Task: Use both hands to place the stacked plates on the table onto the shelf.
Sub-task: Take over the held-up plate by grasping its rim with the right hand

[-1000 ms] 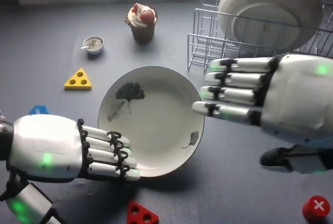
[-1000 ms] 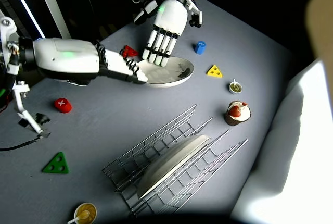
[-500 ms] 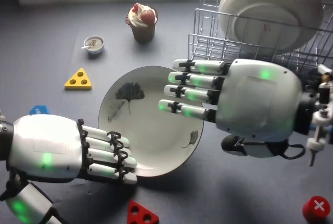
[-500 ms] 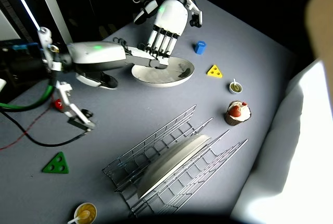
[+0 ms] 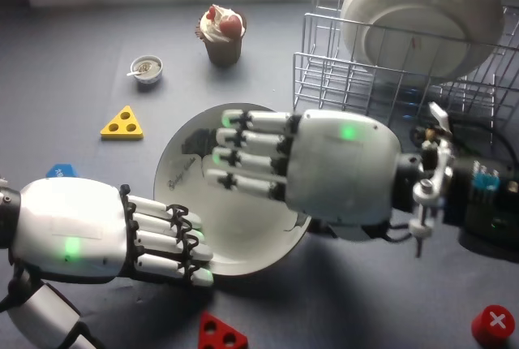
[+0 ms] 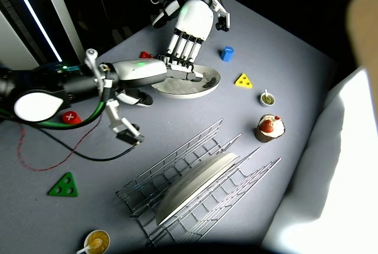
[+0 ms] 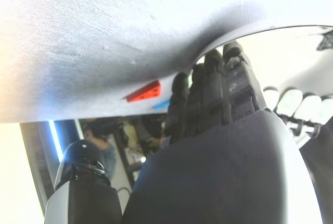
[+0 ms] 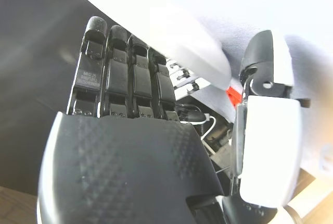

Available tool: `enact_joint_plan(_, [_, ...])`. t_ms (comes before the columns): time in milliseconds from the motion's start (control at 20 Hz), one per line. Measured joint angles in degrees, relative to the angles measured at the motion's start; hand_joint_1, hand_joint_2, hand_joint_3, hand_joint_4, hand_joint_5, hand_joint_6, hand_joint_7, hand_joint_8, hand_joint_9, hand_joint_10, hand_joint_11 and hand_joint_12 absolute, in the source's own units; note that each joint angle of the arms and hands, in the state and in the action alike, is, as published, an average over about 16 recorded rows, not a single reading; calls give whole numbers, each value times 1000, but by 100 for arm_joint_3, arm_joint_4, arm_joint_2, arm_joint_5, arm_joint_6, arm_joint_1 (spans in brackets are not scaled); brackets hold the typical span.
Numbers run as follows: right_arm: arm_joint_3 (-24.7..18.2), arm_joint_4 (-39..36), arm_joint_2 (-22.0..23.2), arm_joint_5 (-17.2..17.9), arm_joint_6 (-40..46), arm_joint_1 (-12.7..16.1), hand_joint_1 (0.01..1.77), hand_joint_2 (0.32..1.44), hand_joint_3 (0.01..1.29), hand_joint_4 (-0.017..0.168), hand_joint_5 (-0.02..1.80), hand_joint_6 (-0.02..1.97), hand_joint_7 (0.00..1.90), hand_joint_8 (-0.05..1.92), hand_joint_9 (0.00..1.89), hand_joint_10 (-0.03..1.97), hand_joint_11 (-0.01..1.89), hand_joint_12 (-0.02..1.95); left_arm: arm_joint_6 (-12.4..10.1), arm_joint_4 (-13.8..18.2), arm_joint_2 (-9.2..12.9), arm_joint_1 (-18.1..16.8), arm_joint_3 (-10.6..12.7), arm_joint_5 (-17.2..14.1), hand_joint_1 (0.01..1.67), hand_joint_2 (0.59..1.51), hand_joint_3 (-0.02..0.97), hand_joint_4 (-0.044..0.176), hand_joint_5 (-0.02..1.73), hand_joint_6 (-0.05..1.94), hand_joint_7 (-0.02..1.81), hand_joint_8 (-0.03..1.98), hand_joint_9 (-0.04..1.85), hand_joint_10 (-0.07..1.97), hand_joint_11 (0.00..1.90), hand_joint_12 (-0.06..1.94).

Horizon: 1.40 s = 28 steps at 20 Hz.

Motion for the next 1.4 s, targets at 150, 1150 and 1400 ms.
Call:
enact_joint_plan(150, [205,-45,-224,12,-2,68,873,959,12,3,283,11,324,8,328,14,341,16,0,-10,-1,0,6,-3,71,1029,5,8,109,18,83,-12,122,4,132,-8])
enact_joint_plan(1150, [-137,770,-116,146,-133,240,1330,905,12,-8,953,779,1290,12,1199,444,965,835,2,-427,65,-158,132,31,75,1025,5,10,144,38,72,-13,141,5,164,15])
enact_joint_plan(1400, [-711,1435,251,66,-296,335,1349,905,12,-8,985,787,1310,85,1244,430,1010,1014,2,-794,167,-329,235,73,77,1024,5,9,147,44,85,-11,144,5,164,15])
